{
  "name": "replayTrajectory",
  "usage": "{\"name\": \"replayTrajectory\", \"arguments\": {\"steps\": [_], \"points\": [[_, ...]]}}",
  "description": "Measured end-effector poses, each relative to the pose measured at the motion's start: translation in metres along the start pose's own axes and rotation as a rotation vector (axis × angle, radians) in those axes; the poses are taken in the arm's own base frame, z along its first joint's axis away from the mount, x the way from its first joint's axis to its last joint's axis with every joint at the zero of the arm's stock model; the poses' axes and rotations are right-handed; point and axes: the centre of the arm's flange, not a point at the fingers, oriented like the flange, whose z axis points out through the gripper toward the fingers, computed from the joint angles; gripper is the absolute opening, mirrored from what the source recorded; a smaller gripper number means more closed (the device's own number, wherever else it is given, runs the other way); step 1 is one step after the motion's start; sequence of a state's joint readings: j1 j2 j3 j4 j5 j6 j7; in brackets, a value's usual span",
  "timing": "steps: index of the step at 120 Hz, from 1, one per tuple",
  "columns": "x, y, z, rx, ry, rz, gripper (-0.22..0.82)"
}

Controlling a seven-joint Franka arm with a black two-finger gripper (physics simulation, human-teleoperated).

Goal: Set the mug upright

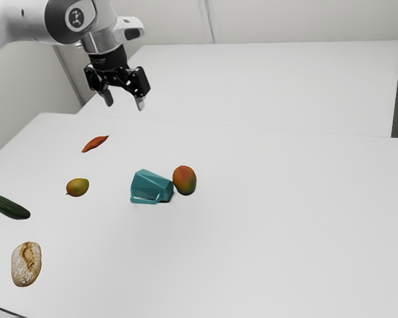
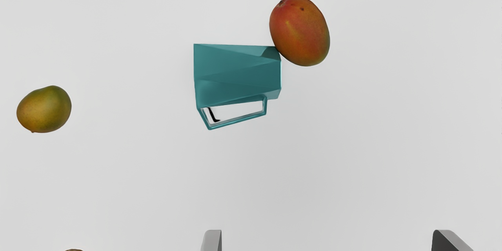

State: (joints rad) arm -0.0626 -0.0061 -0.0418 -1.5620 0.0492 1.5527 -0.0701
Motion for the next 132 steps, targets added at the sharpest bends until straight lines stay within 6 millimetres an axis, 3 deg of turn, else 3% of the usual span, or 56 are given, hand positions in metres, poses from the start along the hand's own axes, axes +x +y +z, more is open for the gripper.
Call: {"name": "replayTrajectory", "arguments": {"steps": [20,35,68,80,99,132], "points": [[-0.002,0.006,-0.001,0.001,0.0,0.011,0.58],[-0.017,0.003,-0.005,0.003,0.002,0.008,0.58],[-0.043,-0.069,0.003,-0.039,-0.019,-0.12,0.58],[-0.048,-0.093,0.023,-0.086,-0.038,-0.149,0.58],[-0.052,-0.126,0.071,-0.205,-0.044,-0.182,0.58],[-0.053,-0.143,0.133,-0.388,0.038,-0.177,0.58]]}}
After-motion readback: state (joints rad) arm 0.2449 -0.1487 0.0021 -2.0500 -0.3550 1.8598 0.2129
